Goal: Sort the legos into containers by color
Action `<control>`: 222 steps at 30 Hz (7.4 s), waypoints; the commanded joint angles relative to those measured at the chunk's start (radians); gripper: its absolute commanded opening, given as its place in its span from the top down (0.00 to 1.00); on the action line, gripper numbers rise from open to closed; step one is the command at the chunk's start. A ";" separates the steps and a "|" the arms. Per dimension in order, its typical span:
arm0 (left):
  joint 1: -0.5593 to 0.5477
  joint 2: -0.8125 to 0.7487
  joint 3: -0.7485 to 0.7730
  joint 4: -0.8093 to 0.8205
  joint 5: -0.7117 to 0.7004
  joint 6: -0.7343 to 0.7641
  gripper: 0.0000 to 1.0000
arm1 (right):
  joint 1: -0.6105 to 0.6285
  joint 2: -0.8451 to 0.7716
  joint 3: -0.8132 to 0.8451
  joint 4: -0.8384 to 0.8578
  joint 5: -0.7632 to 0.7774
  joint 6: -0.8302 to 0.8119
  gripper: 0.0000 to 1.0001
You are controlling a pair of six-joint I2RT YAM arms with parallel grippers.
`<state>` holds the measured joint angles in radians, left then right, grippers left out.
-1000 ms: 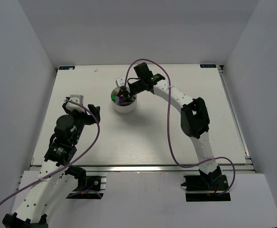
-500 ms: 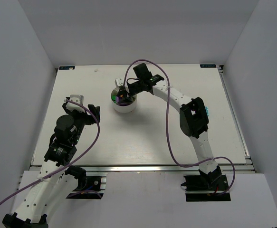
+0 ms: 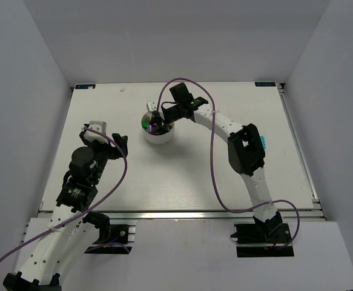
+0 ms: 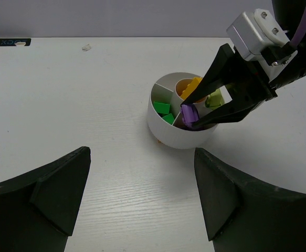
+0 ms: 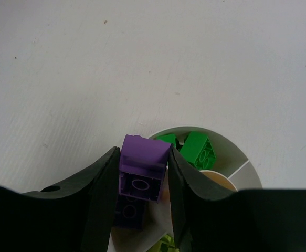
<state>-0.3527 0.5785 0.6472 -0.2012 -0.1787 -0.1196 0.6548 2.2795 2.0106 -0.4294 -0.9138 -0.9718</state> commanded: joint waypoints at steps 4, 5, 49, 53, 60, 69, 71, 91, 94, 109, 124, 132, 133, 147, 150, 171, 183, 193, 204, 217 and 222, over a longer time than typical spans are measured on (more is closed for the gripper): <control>0.004 -0.011 -0.009 0.017 0.008 0.009 0.11 | -0.004 -0.002 -0.010 0.035 0.003 0.008 0.34; 0.004 -0.012 -0.009 0.019 0.008 0.009 0.11 | -0.007 -0.005 -0.010 0.038 0.003 0.012 0.33; -0.005 -0.039 0.029 0.017 0.235 -0.043 0.32 | -0.753 -0.683 -0.762 -0.164 0.878 0.691 0.14; -0.005 -0.043 0.029 0.019 0.235 -0.046 0.31 | -0.764 -0.663 -0.822 -0.118 0.946 0.654 0.19; -0.005 -0.043 0.029 0.019 0.243 -0.046 0.31 | -0.776 -0.583 -0.805 -0.118 0.932 0.640 0.26; -0.005 -0.035 0.028 0.017 0.237 -0.046 0.31 | -0.776 -0.446 -0.728 -0.091 0.925 0.662 0.29; -0.005 -0.031 0.028 0.017 0.237 -0.046 0.31 | -0.776 -0.428 -0.727 -0.065 0.925 0.667 0.29; -0.014 0.010 -0.001 0.106 0.484 -0.040 0.27 | -0.794 -0.449 -0.748 -0.065 0.766 0.636 0.99; -0.014 0.105 -0.014 0.190 0.660 -0.104 0.24 | -0.787 -0.557 -0.791 -0.084 0.580 0.550 1.00; -0.232 0.741 0.305 0.365 0.748 -0.604 0.19 | -0.482 -1.077 -1.027 0.071 0.237 0.525 1.00; -0.408 1.003 0.505 0.338 0.539 -0.692 0.14 | -0.316 -1.155 -1.122 0.253 0.566 0.650 1.00; -0.417 1.051 0.509 0.345 0.487 -0.689 0.15 | -0.297 -1.201 -1.155 0.287 0.593 0.653 1.00; -0.417 1.055 0.514 0.350 0.487 -0.689 0.15 | -0.296 -1.201 -1.155 0.285 0.589 0.653 1.00; -0.417 1.101 0.505 0.464 0.541 -0.707 0.23 | -0.285 -1.210 -1.170 0.284 0.561 0.644 1.00; -0.417 1.112 0.508 0.477 0.558 -0.713 0.31 | -0.285 -1.213 -1.175 0.285 0.556 0.640 1.00; -0.417 1.149 0.526 0.494 0.602 -0.706 0.89 | -0.290 -1.213 -1.184 0.305 0.618 0.654 1.00; -0.388 1.064 0.459 0.436 0.587 -0.644 1.00 | -0.297 -1.184 -1.178 0.339 0.771 0.688 1.00; -0.379 1.015 0.474 0.369 0.535 -0.594 1.00 | -0.307 -1.175 -1.178 0.339 0.790 0.690 1.00; -0.289 0.931 0.710 -0.097 0.141 -0.358 1.00 | -0.328 -1.190 -1.184 0.336 0.802 0.696 1.00; -0.037 1.199 1.123 -0.461 0.042 -0.373 1.00 | -0.330 -1.195 -1.198 0.331 0.770 0.693 1.00; 0.006 1.368 1.311 -0.559 0.070 -0.416 1.00 | -0.330 -1.189 -1.202 0.331 0.767 0.688 1.00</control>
<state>-0.3645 1.8832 1.8553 -0.6491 -0.1333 -0.5037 0.3271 1.1023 0.8089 -0.1459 -0.1349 -0.2901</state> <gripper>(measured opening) 0.467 0.348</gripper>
